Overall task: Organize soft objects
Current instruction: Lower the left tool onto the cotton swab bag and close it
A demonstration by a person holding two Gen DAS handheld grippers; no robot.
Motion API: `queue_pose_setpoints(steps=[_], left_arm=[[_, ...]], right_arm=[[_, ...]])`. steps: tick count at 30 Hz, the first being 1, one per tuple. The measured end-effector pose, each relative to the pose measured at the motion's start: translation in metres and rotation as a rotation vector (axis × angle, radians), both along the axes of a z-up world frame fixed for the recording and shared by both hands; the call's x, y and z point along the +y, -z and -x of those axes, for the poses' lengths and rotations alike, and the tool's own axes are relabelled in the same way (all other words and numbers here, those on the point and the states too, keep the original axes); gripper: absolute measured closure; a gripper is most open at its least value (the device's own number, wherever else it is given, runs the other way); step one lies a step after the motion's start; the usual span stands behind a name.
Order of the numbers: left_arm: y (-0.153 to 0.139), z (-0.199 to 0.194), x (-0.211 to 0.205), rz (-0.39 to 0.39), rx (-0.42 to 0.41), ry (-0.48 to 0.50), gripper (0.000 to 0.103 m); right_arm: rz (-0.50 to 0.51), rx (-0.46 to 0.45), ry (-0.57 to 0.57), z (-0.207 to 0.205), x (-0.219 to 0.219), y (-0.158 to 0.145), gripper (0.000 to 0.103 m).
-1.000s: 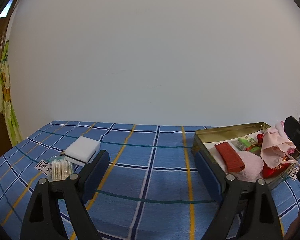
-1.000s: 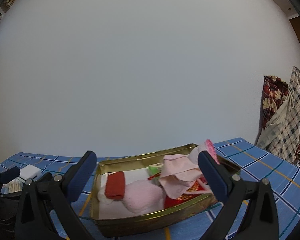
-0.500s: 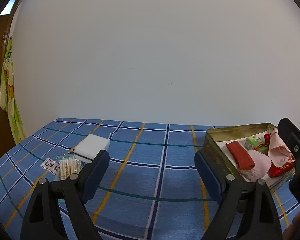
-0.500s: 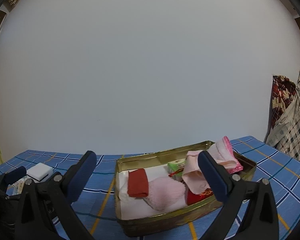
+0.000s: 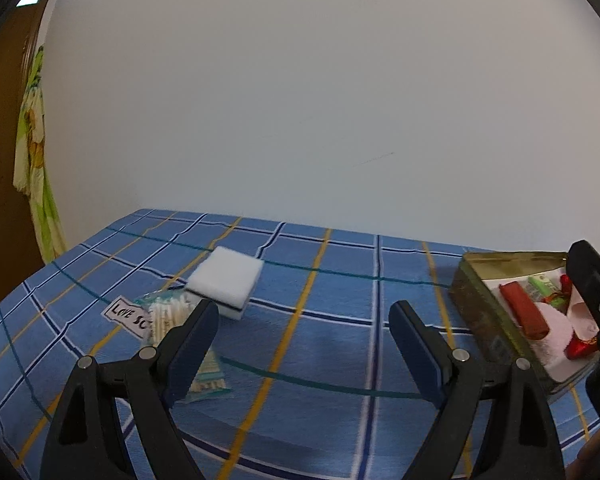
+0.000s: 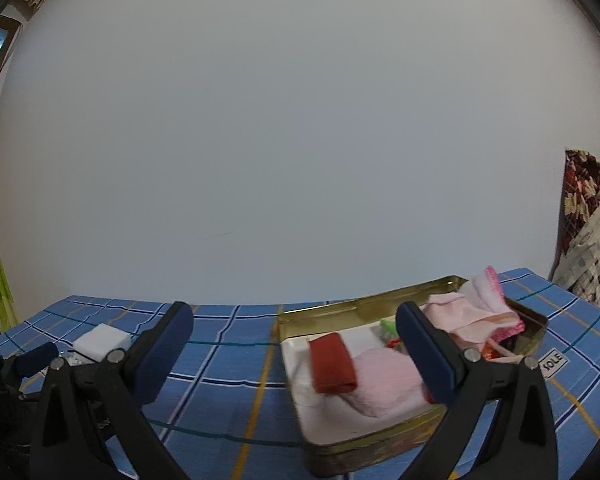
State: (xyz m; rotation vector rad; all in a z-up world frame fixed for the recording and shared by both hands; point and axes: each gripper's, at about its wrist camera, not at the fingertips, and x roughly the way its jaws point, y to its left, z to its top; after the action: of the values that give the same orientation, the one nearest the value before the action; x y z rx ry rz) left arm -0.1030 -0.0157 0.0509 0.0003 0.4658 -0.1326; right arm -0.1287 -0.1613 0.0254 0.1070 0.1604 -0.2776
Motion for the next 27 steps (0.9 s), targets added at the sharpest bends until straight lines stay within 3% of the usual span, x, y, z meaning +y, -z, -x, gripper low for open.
queue_pose_setpoints(steps=[10, 21, 27], left_arm=[[0.010, -0.023, 0.031, 0.020, 0.103, -0.083, 0.014], [0.037, -0.067, 0.083, 0.055, 0.318, -0.240, 0.014], [0.049, -0.088, 0.094, 0.038, 0.393, -0.218, 0.014]], right_arm=[[-0.011, 0.003, -0.038, -0.016, 0.016, 0.003, 0.000], [-0.005, 0.032, -0.102, -0.035, 0.037, 0.005, 0.000], [-0.026, 0.068, -0.122, -0.046, 0.041, 0.009, 0.000]])
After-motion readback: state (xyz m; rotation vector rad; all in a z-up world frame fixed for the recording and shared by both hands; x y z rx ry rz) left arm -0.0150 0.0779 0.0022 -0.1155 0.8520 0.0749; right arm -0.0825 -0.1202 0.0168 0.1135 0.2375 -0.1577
